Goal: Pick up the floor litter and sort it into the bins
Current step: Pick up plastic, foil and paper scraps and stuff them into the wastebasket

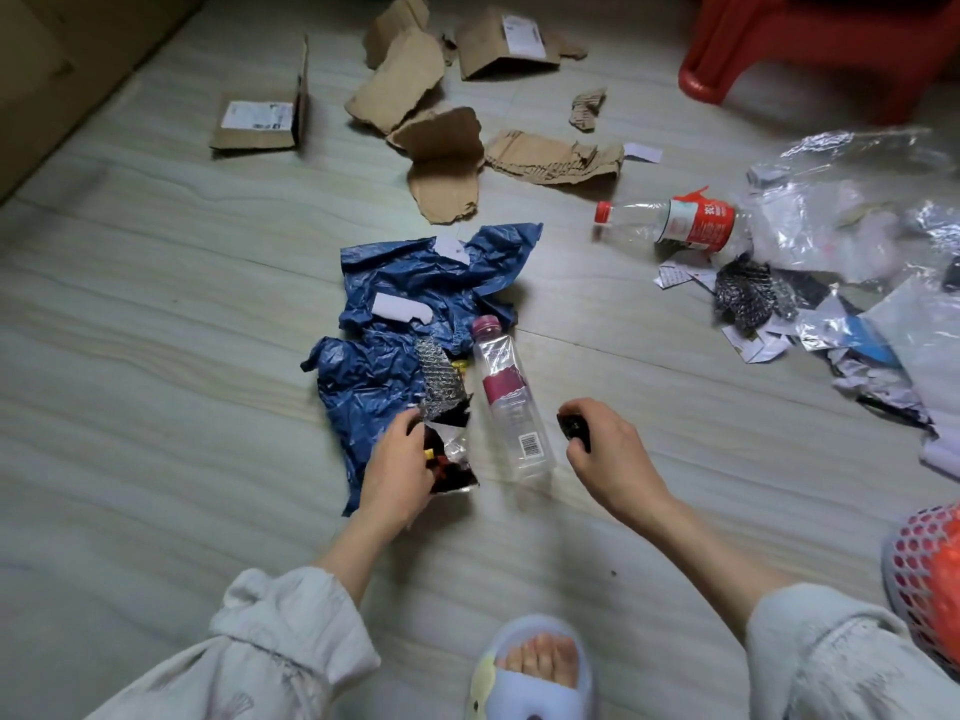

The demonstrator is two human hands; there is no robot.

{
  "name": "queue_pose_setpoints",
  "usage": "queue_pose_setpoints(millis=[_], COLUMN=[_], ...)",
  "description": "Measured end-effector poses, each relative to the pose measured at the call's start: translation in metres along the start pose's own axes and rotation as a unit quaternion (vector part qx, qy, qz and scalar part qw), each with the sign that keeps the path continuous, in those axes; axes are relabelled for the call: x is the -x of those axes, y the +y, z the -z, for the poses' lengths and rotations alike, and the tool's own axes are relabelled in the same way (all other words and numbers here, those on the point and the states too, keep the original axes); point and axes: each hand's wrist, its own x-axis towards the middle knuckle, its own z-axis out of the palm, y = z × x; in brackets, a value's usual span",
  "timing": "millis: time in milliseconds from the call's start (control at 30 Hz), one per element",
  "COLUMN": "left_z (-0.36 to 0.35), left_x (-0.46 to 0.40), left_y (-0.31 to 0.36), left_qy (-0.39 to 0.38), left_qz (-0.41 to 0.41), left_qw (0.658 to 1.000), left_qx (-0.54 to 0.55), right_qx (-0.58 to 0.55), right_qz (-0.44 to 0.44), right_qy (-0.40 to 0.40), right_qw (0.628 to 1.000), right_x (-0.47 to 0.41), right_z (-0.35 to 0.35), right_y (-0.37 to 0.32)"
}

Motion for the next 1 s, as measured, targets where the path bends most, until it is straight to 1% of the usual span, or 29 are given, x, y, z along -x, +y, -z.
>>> queue_pose_setpoints(millis=[67, 100, 167, 233, 333, 433, 500, 533, 567, 600, 667, 733, 833, 900, 933, 1000], left_z=[0.008, 0.013, 0.018, 0.019, 0.015, 0.005, -0.002, -0.004, -0.005, -0.004, -0.004, -0.007, -0.005, 0.002, 0.006, 0.011], left_x=[0.01, 0.012, 0.012, 0.006, -0.012, -0.022, -0.027, -0.03, -0.035, -0.038, -0.039, -0.034, -0.027, -0.019, -0.013, 0.003], left_y=[0.001, 0.004, 0.011, 0.017, 0.016, 0.011, 0.008, 0.006, 0.005, 0.004, 0.005, 0.004, 0.006, 0.01, 0.012, 0.013], left_qy=[0.037, 0.054, 0.07, 0.063, -0.004, -0.08, -0.12, -0.124, -0.112, -0.083, -0.023, 0.012, 0.069, 0.116, 0.137, 0.169], left_qz=[-0.004, -0.005, -0.004, 0.003, 0.048, 0.061, 0.079, 0.092, 0.098, 0.09, 0.053, 0.034, 0.038, 0.04, 0.032, -0.008], left_qw=[0.996, 0.993, 0.991, 0.991, 0.996, 0.995, 0.989, 0.988, 0.989, 0.992, 0.994, 0.995, 0.997, 0.991, 0.987, 0.975], left_qx=[0.087, 0.108, 0.117, 0.114, 0.07, -0.006, -0.01, -0.01, -0.017, -0.037, -0.092, -0.097, -0.02, 0.044, 0.08, 0.141], right_qx=[0.0, -0.002, -0.007, -0.007, -0.008, -0.01, -0.011, -0.011, -0.012, -0.012, -0.014, -0.018, -0.023, -0.031, -0.036, -0.048], right_qz=[0.01, 0.012, 0.009, 0.008, 0.006, -0.002, -0.009, -0.012, -0.014, -0.015, -0.024, -0.031, -0.03, -0.034, -0.042, -0.062], right_qy=[-0.001, -0.003, -0.009, -0.013, -0.014, -0.017, -0.021, -0.021, -0.02, -0.018, -0.018, -0.02, -0.018, -0.012, -0.008, -0.006], right_qw=[1.0, 1.0, 1.0, 1.0, 1.0, 1.0, 1.0, 1.0, 1.0, 1.0, 0.999, 0.999, 0.999, 0.999, 0.998, 0.997], right_x=[0.004, 0.006, 0.008, 0.009, 0.006, 0.005, 0.004, 0.004, 0.003, 0.001, 0.002, 0.007, 0.009, 0.008, 0.009, 0.017], right_z=[-0.001, -0.002, -0.005, -0.007, -0.007, -0.006, -0.006, -0.006, -0.005, -0.005, -0.008, -0.012, -0.013, -0.013, -0.015, -0.021], right_y=[-0.008, -0.012, -0.017, -0.017, -0.015, -0.01, -0.005, -0.003, -0.001, 0.001, 0.005, 0.008, 0.007, 0.005, 0.004, 0.001])
